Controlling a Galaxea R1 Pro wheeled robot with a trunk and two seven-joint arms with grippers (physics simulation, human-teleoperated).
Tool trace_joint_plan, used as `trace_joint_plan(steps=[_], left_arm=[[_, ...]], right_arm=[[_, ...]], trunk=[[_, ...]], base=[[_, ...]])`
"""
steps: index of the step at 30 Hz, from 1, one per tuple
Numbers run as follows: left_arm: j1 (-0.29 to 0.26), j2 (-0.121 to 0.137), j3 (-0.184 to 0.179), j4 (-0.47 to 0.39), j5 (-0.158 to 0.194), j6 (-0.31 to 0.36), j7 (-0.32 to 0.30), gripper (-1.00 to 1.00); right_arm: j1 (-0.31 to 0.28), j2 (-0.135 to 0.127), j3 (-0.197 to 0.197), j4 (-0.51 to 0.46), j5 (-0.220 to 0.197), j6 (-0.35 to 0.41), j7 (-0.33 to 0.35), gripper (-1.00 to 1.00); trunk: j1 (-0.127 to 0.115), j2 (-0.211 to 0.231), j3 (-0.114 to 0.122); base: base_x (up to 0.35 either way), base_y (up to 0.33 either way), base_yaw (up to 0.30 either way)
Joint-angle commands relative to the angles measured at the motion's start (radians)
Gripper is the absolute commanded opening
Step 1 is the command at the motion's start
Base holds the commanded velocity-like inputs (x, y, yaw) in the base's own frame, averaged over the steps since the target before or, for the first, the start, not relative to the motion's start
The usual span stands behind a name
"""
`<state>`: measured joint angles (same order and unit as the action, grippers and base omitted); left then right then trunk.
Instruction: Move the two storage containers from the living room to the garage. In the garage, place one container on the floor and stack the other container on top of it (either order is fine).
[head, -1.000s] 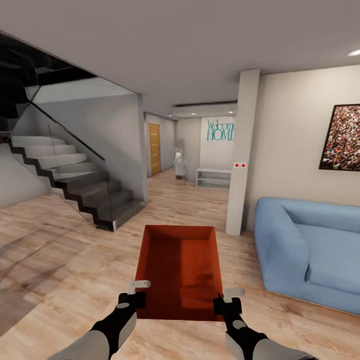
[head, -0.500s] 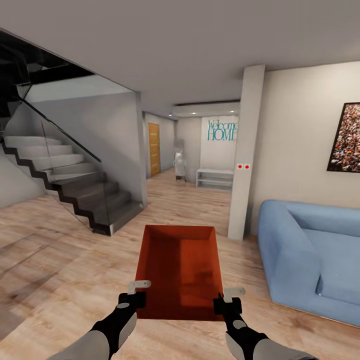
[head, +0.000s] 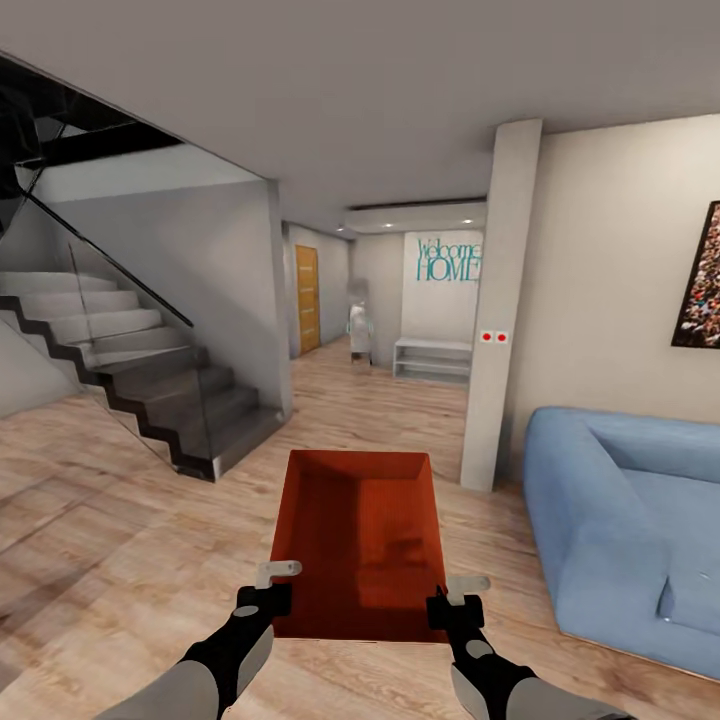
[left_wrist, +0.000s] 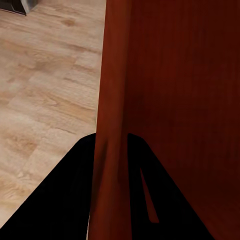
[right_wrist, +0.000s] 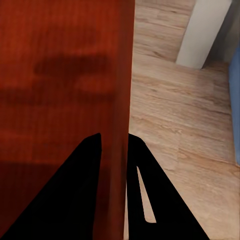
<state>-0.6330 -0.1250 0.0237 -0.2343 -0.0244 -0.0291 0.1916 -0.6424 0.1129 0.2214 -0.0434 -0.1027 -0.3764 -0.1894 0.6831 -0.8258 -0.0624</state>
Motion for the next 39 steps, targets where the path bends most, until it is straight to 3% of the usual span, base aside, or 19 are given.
trace_joint_plan(steps=[1,39], left_arm=[[-0.001,0.001,0.018,0.003,-0.005,-0.003,0.060,-1.00],[-0.001,0.001,0.018,0.003,-0.005,-0.003,0.059,-1.00]], right_arm=[[-0.001,0.000,-0.039,-0.003,0.008,-0.019,-0.002,-1.00],[-0.002,0.002,-0.039,-0.003,0.001,-0.017,-0.004,-1.00]], trunk=[[0.001,-0.001,-0.002],[0.001,-0.001,-0.002]], base=[[0.322,0.000,0.000],[0.322,0.000,0.000]])
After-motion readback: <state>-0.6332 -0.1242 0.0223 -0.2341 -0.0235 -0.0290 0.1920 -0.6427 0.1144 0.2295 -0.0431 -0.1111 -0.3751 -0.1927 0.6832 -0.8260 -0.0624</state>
